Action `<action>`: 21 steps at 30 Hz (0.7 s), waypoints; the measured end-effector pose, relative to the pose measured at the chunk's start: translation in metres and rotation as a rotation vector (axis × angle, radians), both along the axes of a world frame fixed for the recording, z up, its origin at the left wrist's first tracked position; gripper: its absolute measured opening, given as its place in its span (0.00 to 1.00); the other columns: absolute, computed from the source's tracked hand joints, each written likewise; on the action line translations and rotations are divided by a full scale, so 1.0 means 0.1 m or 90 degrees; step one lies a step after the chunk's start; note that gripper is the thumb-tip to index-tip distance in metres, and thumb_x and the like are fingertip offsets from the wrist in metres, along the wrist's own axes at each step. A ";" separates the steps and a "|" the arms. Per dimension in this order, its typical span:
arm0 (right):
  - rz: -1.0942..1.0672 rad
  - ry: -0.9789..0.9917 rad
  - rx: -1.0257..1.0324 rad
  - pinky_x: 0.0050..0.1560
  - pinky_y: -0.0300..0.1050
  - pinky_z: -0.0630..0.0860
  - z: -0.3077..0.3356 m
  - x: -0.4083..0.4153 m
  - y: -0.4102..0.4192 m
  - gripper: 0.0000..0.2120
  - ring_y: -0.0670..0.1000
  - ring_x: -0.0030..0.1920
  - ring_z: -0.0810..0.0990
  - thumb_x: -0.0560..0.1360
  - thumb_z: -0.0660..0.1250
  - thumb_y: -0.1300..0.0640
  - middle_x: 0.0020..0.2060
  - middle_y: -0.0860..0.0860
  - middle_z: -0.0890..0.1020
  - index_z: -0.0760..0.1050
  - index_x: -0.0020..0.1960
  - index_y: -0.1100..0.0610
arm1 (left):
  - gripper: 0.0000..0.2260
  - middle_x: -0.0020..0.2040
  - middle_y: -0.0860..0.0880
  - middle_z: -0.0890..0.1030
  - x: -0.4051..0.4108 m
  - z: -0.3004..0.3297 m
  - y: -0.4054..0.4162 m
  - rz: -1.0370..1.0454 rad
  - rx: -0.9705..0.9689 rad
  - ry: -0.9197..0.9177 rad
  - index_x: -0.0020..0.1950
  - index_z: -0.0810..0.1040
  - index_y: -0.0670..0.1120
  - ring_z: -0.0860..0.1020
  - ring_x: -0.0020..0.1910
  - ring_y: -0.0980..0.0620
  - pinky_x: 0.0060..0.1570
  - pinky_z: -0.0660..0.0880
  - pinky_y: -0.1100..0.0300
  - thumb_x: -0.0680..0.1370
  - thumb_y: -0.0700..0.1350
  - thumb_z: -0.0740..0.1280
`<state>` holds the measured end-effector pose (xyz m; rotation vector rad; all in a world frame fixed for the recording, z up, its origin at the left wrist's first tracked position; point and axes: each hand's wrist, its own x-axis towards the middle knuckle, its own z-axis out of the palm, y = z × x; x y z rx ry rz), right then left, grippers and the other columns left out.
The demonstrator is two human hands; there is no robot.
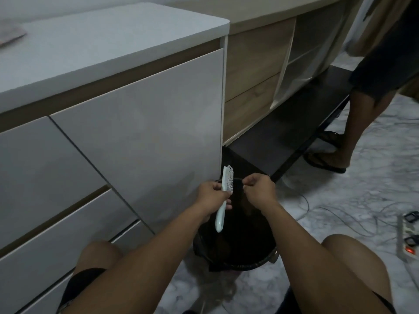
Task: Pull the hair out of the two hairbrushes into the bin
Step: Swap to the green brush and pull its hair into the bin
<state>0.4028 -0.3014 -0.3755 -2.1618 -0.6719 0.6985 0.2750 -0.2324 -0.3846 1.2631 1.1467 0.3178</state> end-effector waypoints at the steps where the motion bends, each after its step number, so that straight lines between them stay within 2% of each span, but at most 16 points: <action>1: 0.002 0.005 -0.017 0.53 0.44 0.75 -0.03 0.03 -0.01 0.10 0.50 0.52 0.80 0.75 0.68 0.65 0.47 0.50 0.82 0.78 0.43 0.50 | 0.15 0.54 0.34 0.80 0.01 -0.01 0.01 -0.002 -0.001 0.002 0.61 0.75 0.34 0.83 0.39 0.48 0.37 0.83 0.57 0.76 0.37 0.69; 5: -0.056 0.015 -0.050 0.51 0.42 0.73 -0.08 0.13 -0.05 0.10 0.52 0.54 0.79 0.75 0.66 0.66 0.53 0.53 0.82 0.81 0.49 0.53 | 0.14 0.53 0.34 0.80 0.03 -0.08 0.03 0.005 0.007 0.008 0.61 0.75 0.33 0.82 0.38 0.48 0.34 0.82 0.58 0.76 0.35 0.69; 9: -0.110 0.030 -0.034 0.57 0.46 0.75 -0.05 0.21 -0.04 0.13 0.55 0.57 0.79 0.75 0.64 0.68 0.55 0.55 0.82 0.83 0.53 0.57 | 0.15 0.55 0.34 0.79 0.02 -0.10 0.04 0.004 0.011 0.017 0.61 0.75 0.33 0.82 0.39 0.47 0.33 0.82 0.59 0.75 0.35 0.69; 12: -0.106 0.029 -0.019 0.59 0.48 0.77 -0.03 0.21 -0.02 0.11 0.54 0.56 0.80 0.75 0.65 0.66 0.53 0.55 0.83 0.82 0.49 0.55 | 0.15 0.54 0.36 0.80 0.01 -0.09 0.03 -0.010 0.016 0.009 0.61 0.76 0.34 0.82 0.40 0.48 0.34 0.81 0.59 0.75 0.35 0.69; 15: -0.086 0.078 0.043 0.57 0.52 0.80 0.01 0.16 0.01 0.02 0.53 0.51 0.83 0.74 0.71 0.58 0.47 0.52 0.85 0.80 0.46 0.52 | 0.13 0.49 0.41 0.80 0.01 -0.06 0.02 -0.020 0.017 -0.013 0.59 0.77 0.35 0.82 0.39 0.49 0.36 0.81 0.58 0.75 0.35 0.69; 18: -0.041 0.244 0.111 0.48 0.52 0.83 0.09 0.04 0.01 0.14 0.53 0.48 0.85 0.71 0.76 0.52 0.47 0.52 0.84 0.78 0.54 0.56 | 0.06 0.44 0.44 0.82 0.01 -0.03 -0.01 -0.033 0.034 -0.048 0.50 0.82 0.41 0.81 0.37 0.50 0.42 0.83 0.52 0.74 0.35 0.70; 20: -0.029 0.249 0.130 0.46 0.51 0.84 0.12 -0.02 0.00 0.17 0.54 0.48 0.85 0.70 0.78 0.55 0.47 0.55 0.84 0.78 0.53 0.60 | 0.06 0.42 0.46 0.83 0.00 -0.01 -0.05 -0.047 0.049 -0.062 0.46 0.83 0.45 0.82 0.37 0.50 0.45 0.83 0.48 0.73 0.35 0.72; 21: -0.036 0.245 0.138 0.46 0.50 0.84 0.13 -0.03 -0.01 0.15 0.54 0.47 0.85 0.70 0.78 0.57 0.47 0.56 0.85 0.78 0.52 0.61 | 0.07 0.43 0.46 0.84 -0.01 -0.01 -0.07 -0.056 0.054 -0.061 0.48 0.84 0.45 0.83 0.37 0.50 0.46 0.83 0.48 0.72 0.36 0.72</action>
